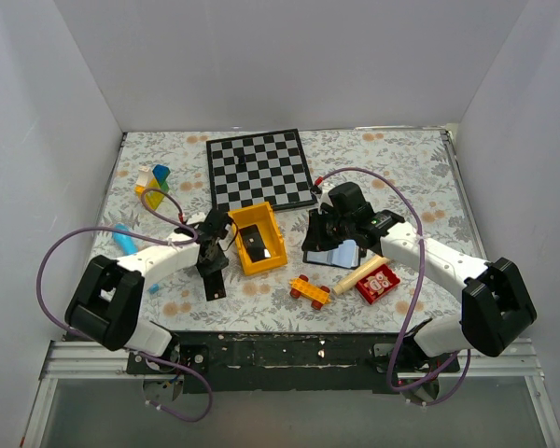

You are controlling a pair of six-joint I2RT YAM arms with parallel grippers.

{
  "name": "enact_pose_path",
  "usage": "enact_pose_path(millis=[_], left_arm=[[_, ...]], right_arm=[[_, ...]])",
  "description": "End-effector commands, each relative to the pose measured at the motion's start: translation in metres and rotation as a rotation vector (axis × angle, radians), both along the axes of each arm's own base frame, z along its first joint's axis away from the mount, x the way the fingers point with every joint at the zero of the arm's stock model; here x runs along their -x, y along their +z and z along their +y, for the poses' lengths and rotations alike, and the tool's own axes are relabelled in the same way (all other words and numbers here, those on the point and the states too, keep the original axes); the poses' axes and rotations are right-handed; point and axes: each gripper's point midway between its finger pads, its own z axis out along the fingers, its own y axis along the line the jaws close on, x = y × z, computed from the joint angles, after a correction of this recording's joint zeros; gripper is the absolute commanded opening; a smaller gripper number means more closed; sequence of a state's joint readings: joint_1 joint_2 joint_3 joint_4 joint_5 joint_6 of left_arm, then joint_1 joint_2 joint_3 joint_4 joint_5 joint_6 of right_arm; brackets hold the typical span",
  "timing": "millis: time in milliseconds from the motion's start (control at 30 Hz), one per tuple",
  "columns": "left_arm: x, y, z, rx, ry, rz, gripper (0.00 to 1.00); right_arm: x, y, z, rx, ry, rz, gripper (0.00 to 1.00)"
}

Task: Put the credit cards into the card holder
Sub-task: Move the credit card to the corner of the board.

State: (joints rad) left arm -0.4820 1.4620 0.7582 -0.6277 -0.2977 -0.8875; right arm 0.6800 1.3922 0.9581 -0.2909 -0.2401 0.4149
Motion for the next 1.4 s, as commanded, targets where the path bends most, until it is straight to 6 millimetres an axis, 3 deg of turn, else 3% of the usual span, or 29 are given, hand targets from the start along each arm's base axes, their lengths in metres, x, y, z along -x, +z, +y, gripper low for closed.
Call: enact_pose_path(millis=[0, 200, 433, 533, 667, 767, 867, 1000, 1133, 1367], left_arm=[[0.049, -0.027, -0.005, 0.018, 0.004, 0.148, 0.30], [0.074, -0.030, -0.023, 0.043, -0.028, 0.185, 0.30], [0.102, -0.034, -0.031, 0.050, -0.041, 0.225, 0.28], [0.088, -0.017, -0.025, 0.007, -0.038, 0.160, 0.30], [0.047, 0.029, -0.021, -0.033, -0.033, 0.024, 0.35], [0.019, 0.046, -0.007, 0.021, 0.018, -0.040, 0.36], [0.003, 0.043, 0.022, 0.054, 0.105, -0.057, 0.36], [0.000, 0.029, 0.044, 0.043, 0.175, -0.010, 0.45], [0.008, 0.006, 0.052, 0.045, 0.227, 0.031, 0.46], [0.013, -0.016, 0.047, 0.077, 0.240, 0.051, 0.46]], right_arm=[[-0.002, 0.002, 0.002, -0.016, 0.015, -0.013, 0.19], [0.002, -0.003, 0.001, -0.010, 0.018, -0.003, 0.19], [0.005, -0.008, 0.000, -0.010, 0.022, 0.007, 0.19], [0.005, -0.007, 0.000, -0.011, 0.023, 0.008, 0.19], [0.002, -0.003, 0.001, -0.006, 0.029, -0.006, 0.20], [0.000, 0.000, 0.001, -0.001, 0.032, -0.011, 0.20], [0.001, 0.001, 0.001, -0.003, 0.034, -0.013, 0.20], [0.002, 0.000, -0.001, 0.002, 0.036, -0.011, 0.20], [0.003, 0.000, -0.002, 0.010, 0.041, -0.014, 0.20], [0.001, 0.000, -0.003, 0.024, 0.046, -0.017, 0.20]])
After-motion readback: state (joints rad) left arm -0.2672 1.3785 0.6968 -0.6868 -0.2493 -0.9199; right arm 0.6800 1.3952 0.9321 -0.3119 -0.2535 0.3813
